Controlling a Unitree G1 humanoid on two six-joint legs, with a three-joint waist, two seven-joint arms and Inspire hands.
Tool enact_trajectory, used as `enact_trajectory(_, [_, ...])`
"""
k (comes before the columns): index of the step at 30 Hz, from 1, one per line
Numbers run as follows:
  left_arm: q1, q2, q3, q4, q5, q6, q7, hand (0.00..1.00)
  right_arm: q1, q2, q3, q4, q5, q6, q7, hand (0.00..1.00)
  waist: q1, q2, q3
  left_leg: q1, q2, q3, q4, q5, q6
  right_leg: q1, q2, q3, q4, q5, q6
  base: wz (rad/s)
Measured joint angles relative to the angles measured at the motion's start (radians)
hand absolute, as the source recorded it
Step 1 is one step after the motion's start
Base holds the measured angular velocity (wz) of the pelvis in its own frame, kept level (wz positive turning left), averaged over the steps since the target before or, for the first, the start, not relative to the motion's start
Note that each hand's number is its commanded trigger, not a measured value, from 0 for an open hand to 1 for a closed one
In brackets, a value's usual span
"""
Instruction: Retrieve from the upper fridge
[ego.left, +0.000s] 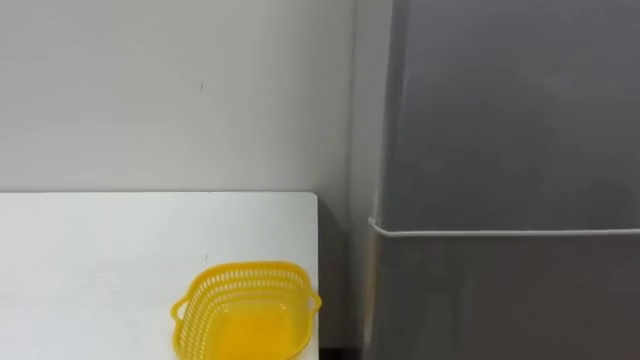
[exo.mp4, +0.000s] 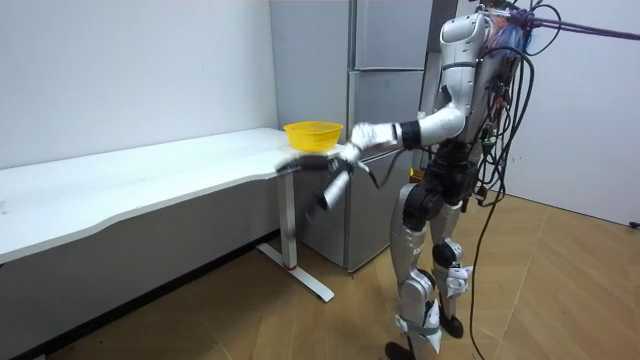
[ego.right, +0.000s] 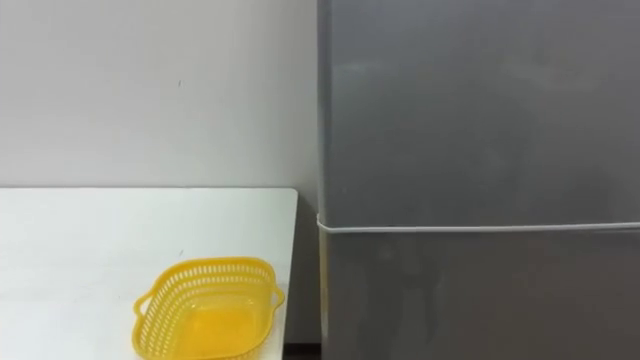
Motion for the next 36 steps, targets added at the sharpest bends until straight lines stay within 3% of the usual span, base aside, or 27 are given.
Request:
enact_trajectory(4, [-0.023,0.009,0.001,-0.122,0.019,0.004,-0.063,0.0,-0.003,-0.004,-0.002,0.005,-0.001,0.001,0.012,0.0,-0.001,0.008,0.0028,0.001,-0.001,-0.002,0.001,0.0,0.0,0.003,0.0,-0.002,-0.002,0.0,0.0,0.0])
enact_trajectory(12, [-0.045,0.016,0.0,-0.307,0.077,0.083,-0.338,0.0,0.001,-0.001,-0.052,0.025,-0.034,0.01,0.092,0.0,-0.025,0.009,0.0053,-0.015,-0.001,-0.012,0.012,0.0,0.0,-0.002,-0.001,-0.009,-0.004,-0.001,0.001,0.04])
enact_trajectory(16, [-0.081,0.021,-0.009,-0.322,0.084,0.126,-0.465,0.0,-0.003,0.0,-0.059,0.043,-0.032,0.03,0.12,0.0,-0.032,0.019,0.0098,-0.018,-0.001,-0.011,0.017,0.0,0.0,-0.005,-0.001,-0.011,0.0,-0.002,0.001,0.02])
enact_trajectory(21, [-0.107,0.08,-0.053,-0.322,0.102,0.188,-0.657,0.0,-0.003,0.0,-0.059,0.057,-0.019,0.033,0.145,0.0,-0.049,0.028,0.0116,-0.03,-0.001,-0.009,0.02,0.001,0.001,-0.008,-0.002,-0.013,0.001,-0.002,0.001,0.02])
enact_trajectory(26, [-0.129,0.092,-0.086,-0.323,0.172,0.265,-0.816,0.0,-0.003,-0.005,-0.06,0.048,-0.025,0.052,0.177,0.0,-0.065,0.033,0.0144,-0.05,-0.001,0.003,0.036,0.001,0.001,-0.013,-0.006,-0.024,-0.001,-0.002,0.002,0.08])
enact_trajectory(30, [-0.161,0.101,-0.089,-0.323,0.259,0.325,-0.94,0.0,-0.004,-0.019,-0.06,0.04,-0.027,0.057,0.196,0.0,-0.061,0.045,0.0117,-0.056,-0.001,0.014,0.036,0.001,0.001,-0.025,-0.007,-0.021,0.003,-0.002,0.002,-0.02])
enact_trajectory(36, [-0.19,0.102,-0.117,-0.325,0.29,0.385,-1.064,0.0,-0.021,-0.032,-0.06,0.04,-0.032,0.093,0.205,0.0,-0.081,0.049,0.0107,-0.05,-0.001,0.039,0.034,0.002,0.003,-0.026,-0.01,-0.017,0.002,-0.003,0.004,-0.02])
